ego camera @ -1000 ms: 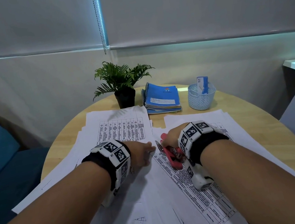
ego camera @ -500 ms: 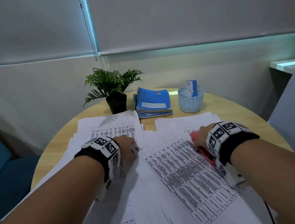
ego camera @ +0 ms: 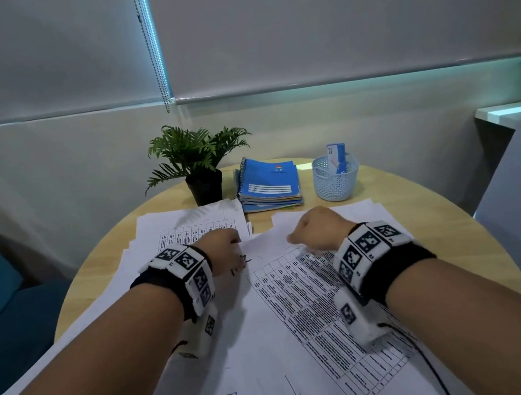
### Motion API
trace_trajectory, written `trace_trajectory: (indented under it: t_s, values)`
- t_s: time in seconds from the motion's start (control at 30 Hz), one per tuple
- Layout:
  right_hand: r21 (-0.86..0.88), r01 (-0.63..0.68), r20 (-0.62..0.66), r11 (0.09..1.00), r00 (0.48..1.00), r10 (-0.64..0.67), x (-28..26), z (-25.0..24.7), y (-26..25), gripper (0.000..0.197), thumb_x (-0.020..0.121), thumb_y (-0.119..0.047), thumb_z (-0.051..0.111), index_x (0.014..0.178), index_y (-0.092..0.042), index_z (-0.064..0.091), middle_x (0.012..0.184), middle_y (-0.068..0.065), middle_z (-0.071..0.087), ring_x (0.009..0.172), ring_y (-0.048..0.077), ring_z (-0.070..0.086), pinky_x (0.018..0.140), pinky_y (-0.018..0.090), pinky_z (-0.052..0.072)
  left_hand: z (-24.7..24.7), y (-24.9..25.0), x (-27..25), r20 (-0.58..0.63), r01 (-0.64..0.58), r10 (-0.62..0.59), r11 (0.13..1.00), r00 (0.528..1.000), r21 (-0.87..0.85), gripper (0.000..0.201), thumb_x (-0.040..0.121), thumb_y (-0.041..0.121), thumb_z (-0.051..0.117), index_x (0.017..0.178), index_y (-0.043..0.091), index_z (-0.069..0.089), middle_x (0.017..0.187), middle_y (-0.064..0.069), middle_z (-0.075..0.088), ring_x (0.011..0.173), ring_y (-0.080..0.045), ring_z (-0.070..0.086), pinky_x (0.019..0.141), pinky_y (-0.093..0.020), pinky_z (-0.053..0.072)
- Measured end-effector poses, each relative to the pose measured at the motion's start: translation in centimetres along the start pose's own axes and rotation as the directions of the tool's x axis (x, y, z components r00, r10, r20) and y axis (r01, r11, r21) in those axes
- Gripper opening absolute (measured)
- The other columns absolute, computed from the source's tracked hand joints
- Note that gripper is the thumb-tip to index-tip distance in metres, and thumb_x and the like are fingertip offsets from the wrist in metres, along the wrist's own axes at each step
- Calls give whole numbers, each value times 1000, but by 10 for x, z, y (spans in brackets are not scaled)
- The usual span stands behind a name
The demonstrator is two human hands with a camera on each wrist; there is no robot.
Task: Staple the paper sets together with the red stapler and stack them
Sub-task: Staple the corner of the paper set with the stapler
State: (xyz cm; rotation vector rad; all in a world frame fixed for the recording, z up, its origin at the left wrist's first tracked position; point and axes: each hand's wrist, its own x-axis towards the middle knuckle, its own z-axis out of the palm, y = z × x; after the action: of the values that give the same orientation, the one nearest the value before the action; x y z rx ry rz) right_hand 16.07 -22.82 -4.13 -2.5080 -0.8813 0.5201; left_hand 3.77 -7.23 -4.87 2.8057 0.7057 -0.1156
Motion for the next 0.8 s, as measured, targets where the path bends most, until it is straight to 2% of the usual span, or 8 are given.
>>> trace_trajectory:
  t_s: [0.07, 0.13, 0.23, 0.4, 0.5, 0.6, 0.7, 0.8]
  values:
    - [82, -3, 76, 997, 997, -4, -5, 10, -12, 25, 91, -30, 59, 85, -6, 61, 71, 4, 58, 59, 14, 53, 54, 22, 42, -3, -1, -6, -56, -35, 30, 996, 998, -81, 30, 85, 23, 64, 111, 11, 57, 113, -6, 60, 98, -19, 51, 77, -22, 35]
    - [229, -44, 120, 973, 993, 17, -8, 21, -18, 19, 92, -26, 58, 82, -11, 63, 64, 0, 54, 50, 10, 45, 43, 18, 34, -5, 0, -11, -87, -72, 61, 988, 994, -136, 29, 84, 21, 65, 112, 13, 59, 111, -5, 61, 99, -18, 52, 79, -21, 36]
    - [475, -120, 153, 872, 987, 52, -14, 31, -23, 19, 91, -20, 60, 76, -10, 64, 62, 0, 56, 44, 9, 40, 41, 17, 32, -5, 1, -20, -121, -112, 94, 981, 988, -159, 28, 85, 19, 64, 112, 15, 61, 108, -3, 63, 100, -20, 55, 83, -26, 42]
    - [609, -231, 204, 759, 970, 131, -18, 35, -25, 15, 88, -13, 64, 76, -5, 62, 36, -5, 47, 27, 4, 36, 29, 12, 25, -3, -2, -28, -150, -139, 109, 969, 983, -203, 21, 83, 17, 64, 104, 17, 62, 89, 2, 58, 93, -20, 57, 84, -32, 47]
    - [631, -266, 228, 729, 961, 154, -14, 42, -24, 18, 86, -13, 64, 69, -8, 61, 40, -5, 49, 30, 4, 38, 29, 13, 26, -1, -3, -30, -162, -149, 115, 965, 980, -217, 18, 84, 18, 64, 102, 19, 61, 85, 3, 56, 89, -20, 57, 83, -32, 47]
    - [602, -216, 168, 769, 975, 143, -11, 48, -26, 18, 77, -22, 66, 63, -13, 60, 50, -1, 51, 40, 10, 41, 37, 20, 30, -3, -5, -30, -167, -141, 100, 956, 981, -258, 20, 86, 21, 62, 105, 16, 61, 92, 0, 62, 89, -19, 57, 83, -30, 46]
    - [453, -53, 31, 890, 999, 44, -14, 49, -28, 23, 81, -22, 61, 60, -14, 55, 55, 1, 49, 49, 15, 43, 49, 24, 34, -5, -6, -29, -168, -130, 84, 949, 982, -286, 25, 89, 28, 59, 105, 10, 62, 99, -7, 64, 93, -22, 58, 83, -31, 46]
    - [347, 136, -96, 928, 989, -109, -18, 47, -30, 17, 87, -16, 55, 72, -9, 57, 68, 3, 54, 64, 16, 50, 63, 26, 40, -7, -5, -27, -187, -110, 52, 943, 981, -315, 17, 89, 30, 59, 89, 13, 59, 89, -5, 61, 87, -21, 56, 69, -26, 40]
